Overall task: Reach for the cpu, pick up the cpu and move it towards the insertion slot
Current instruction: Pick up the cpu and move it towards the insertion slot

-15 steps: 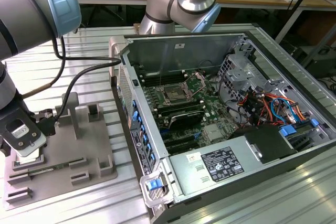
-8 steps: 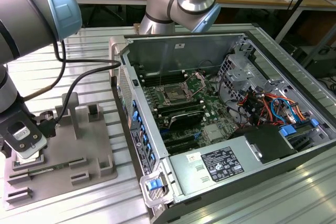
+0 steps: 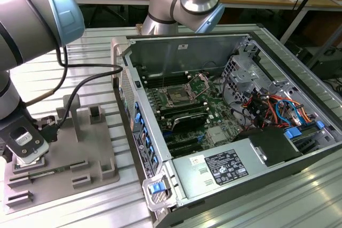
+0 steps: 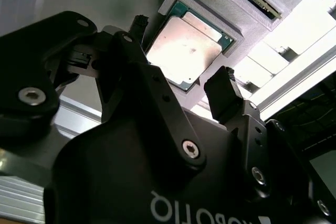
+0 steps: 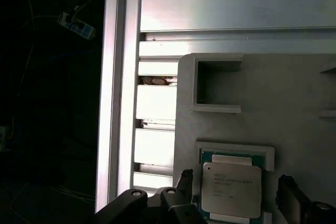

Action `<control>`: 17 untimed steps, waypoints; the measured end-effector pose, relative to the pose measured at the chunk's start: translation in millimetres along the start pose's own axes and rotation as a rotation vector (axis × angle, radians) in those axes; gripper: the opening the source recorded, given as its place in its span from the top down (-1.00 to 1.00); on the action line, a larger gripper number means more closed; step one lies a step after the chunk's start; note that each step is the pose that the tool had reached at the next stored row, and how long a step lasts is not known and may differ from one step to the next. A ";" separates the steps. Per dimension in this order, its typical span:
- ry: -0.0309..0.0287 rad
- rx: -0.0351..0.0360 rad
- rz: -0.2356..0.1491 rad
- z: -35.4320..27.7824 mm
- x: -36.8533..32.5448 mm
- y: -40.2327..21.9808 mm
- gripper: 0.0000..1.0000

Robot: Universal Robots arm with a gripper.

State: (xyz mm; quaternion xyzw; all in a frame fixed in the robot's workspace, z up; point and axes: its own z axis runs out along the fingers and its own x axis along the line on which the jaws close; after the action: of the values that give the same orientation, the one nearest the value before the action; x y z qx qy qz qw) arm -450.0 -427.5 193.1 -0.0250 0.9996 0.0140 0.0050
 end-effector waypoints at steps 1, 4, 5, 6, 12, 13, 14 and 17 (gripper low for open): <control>0.0020 -0.0001 0.000 1.9 0.0 -0.1 -0.45; 0.0039 -0.0001 0.001 4.8 0.1 -0.1 -0.45; 0.0038 -0.0002 0.006 6.0 0.1 -0.2 -0.45; 0.0037 0.0000 0.015 7.0 0.1 -0.3 -0.45; 0.0039 0.0013 0.019 7.7 0.1 -0.3 -0.45; 0.0039 0.0017 0.020 7.8 0.1 -0.2 -0.45; 0.0039 0.0021 0.019 7.8 0.1 -0.3 -0.45; 0.0040 0.0030 0.019 8.0 0.1 -0.3 -0.41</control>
State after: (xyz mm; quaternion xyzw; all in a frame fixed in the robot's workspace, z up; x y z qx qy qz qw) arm -450.0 -427.6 185.1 -0.0153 0.9998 0.0125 0.0029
